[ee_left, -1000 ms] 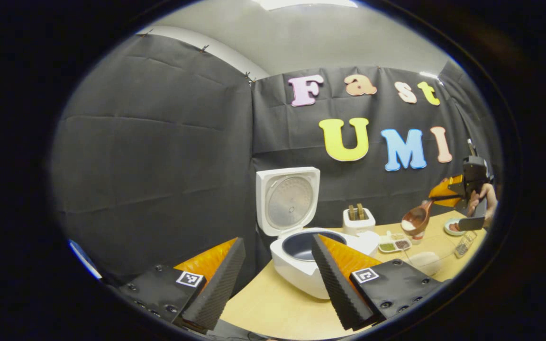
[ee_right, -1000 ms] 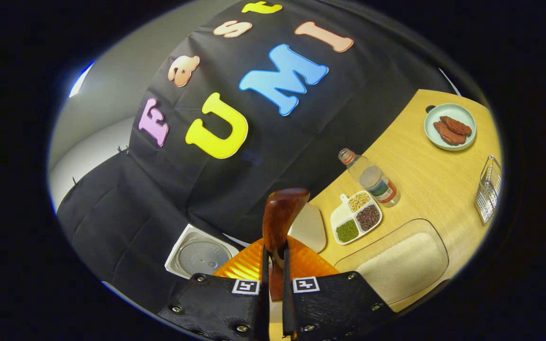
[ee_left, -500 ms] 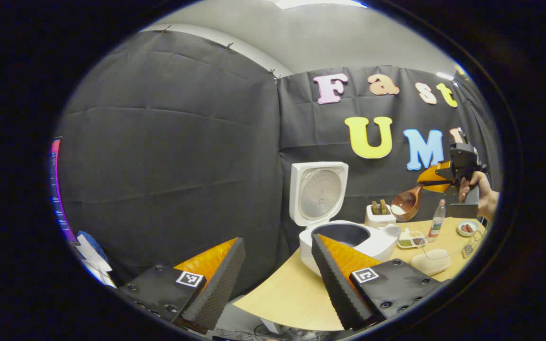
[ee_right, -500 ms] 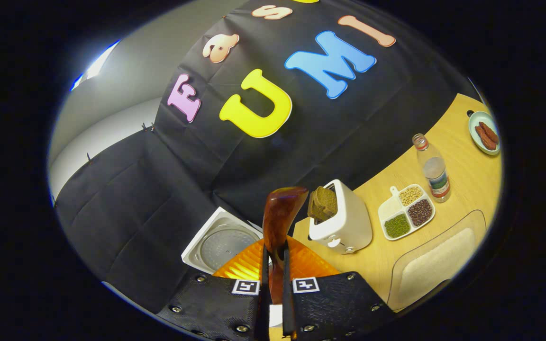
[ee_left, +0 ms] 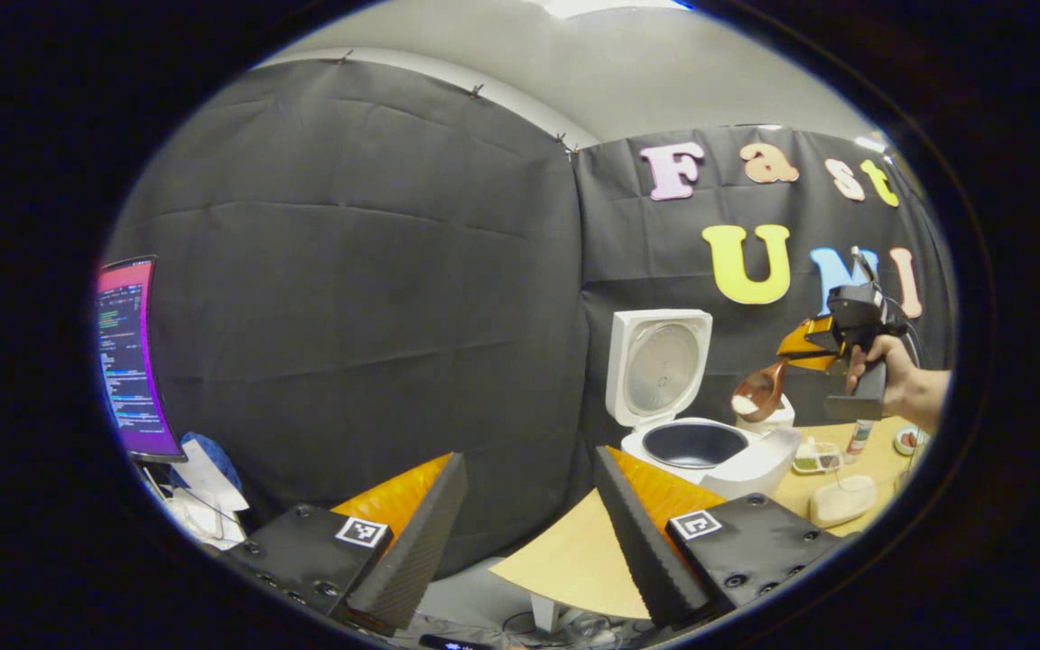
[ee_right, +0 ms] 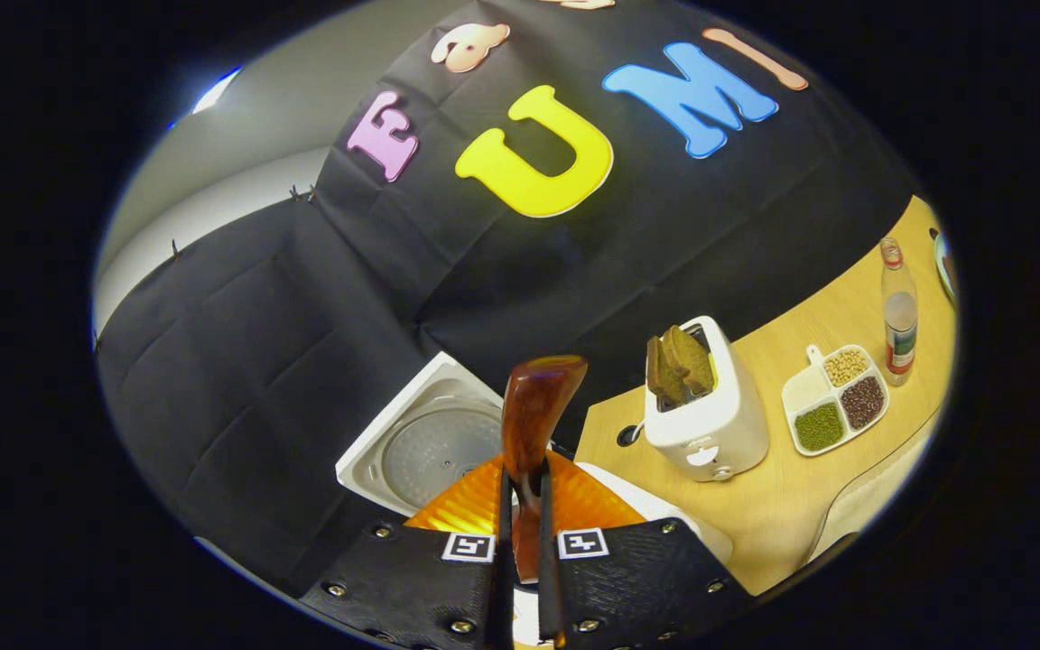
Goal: Close the left gripper, press the button to open the rice cooker; take a wooden spoon from the chopstick holder with the right hand, scoop a spoonful of rice and pour it into the rice cooker, then put the wooden spoon back into the chopstick holder.
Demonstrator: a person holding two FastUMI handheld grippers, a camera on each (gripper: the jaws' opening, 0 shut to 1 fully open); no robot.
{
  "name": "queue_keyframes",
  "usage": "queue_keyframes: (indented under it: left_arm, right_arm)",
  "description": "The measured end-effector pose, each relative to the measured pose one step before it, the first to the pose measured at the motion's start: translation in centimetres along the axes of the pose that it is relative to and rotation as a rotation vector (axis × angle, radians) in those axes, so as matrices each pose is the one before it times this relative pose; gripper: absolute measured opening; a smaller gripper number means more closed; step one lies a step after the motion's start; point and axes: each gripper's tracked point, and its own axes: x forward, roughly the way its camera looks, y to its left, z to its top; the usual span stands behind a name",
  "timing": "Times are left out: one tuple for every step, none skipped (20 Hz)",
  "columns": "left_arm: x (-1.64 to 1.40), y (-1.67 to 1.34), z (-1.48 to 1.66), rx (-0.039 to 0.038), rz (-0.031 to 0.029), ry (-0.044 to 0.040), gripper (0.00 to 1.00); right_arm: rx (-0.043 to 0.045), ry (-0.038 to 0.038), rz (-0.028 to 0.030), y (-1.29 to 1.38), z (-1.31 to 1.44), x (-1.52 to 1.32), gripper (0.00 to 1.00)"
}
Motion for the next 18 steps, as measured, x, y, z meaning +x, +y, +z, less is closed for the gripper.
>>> queue_keyframes:
  left_arm:
    - [-0.06, 0.034, -0.044, -0.00808, 0.01007, -0.00264, 0.98]
    - [0.0, 0.021, 0.134, -0.00274, 0.01016, -0.00037, 0.98]
    - [0.034, 0.087, 0.003, 0.00209, 0.00716, -0.0018, 0.98]
    - [0.058, 0.068, -0.108, 0.00506, 0.00623, -0.00084, 0.98]
    - [0.002, 0.095, -0.098, 0.00655, 0.00476, 0.00259, 0.98]
    - [-0.091, 0.026, -0.065, 0.00524, 0.00399, 0.00428, 0.98]
    - [0.063, -0.059, -0.052, 0.00238, 0.00043, 0.00493, 0.98]
    - [-0.053, 0.077, -0.104, -0.00013, 0.00153, 0.00851, 0.98]
    - [0.069, 0.085, -0.236, -0.00217, 0.00296, 0.0105, 0.98]
    - [-0.137, 0.102, -0.261, -0.00423, 0.00125, 0.00485, 0.98]
    - [0.044, 0.092, -0.009, -0.00358, 0.00362, 0.00099, 0.98]
    - [-0.128, -0.024, -0.027, -0.00356, 0.00255, -0.00023, 1.0]
    - [0.019, -0.041, -0.001, -0.00409, -0.00039, 0.00226, 1.0]
    - [-0.069, 0.028, -0.128, -0.00193, -0.00214, 0.0028, 0.98]
    - [0.001, 0.031, -0.033, 0.00149, -0.00146, 0.00068, 0.98]
    - [-0.04, -0.01, -0.023, 0.00251, -0.00114, -0.00118, 0.98]
    - [-0.006, -0.035, 0.045, 0.00166, -0.00251, -0.00321, 0.98]
    - [0.009, -0.06, -0.087, -0.00051, -0.00445, -0.00151, 0.98]
  right_arm:
    - [-0.03548, 0.00982, 0.00102, 0.265, -0.637, 0.806, 0.11]
    - [-0.03742, 0.01006, -0.002, 0.338, -0.703, 0.716, 0.11]
    - [-0.0347, 0.0091, 0.00091, 0.207, -0.608, 0.658, 0.11]
    - [-0.03127, 0.01206, -0.0011, 0.257, -0.77, 0.623, 0.11]
    - [-0.02645, 0.01011, -0.00133, 0.185, -0.448, 0.787, 0.11]
    - [-0.02239, 0.01127, -0.00578, 0.13, -0.59, 0.748, 0.11]
    - [-0.02201, 0.01246, -0.00573, 0.034, -0.402, 0.675, 0.11]
    - [-0.02853, 0.01156, -0.00702, -0.036, -0.522, 0.672, 0.11]
    - [-0.03422, 0.00622, -0.00255, -0.068, -0.232, 0.581, 0.11]
    - [-0.03979, 0.0054, -0.00505, -0.128, -0.264, 0.389, 0.11]
    - [-0.03753, 0.00276, -0.00373, -0.063, -0.049, 0.243, 0.11]
    - [-0.03626, 0.00059, -0.00239, 0.083, -0.092, -0.175, 0.11]
    - [-0.0343, -0.00221, -0.00018, 0.086, 0.068, 0.023, 0.11]
    - [-0.03469, -0.00464, -0.00017, 0.227, 0.015, 0.193, 0.11]
    - [-0.04027, -0.0028, 0.00055, 0.182, 0.072, 0.053, 0.11]
    - [-0.04832, -0.00633, 0.00183, 0.314, 0.131, -0.228, 0.11]
    - [-0.0609, -0.01232, 0.00244, 0.198, 0.372, -0.144, 0.11]
    - [-0.06646, -0.0151, -0.00036, 0.246, 0.304, -0.346, 0.11]
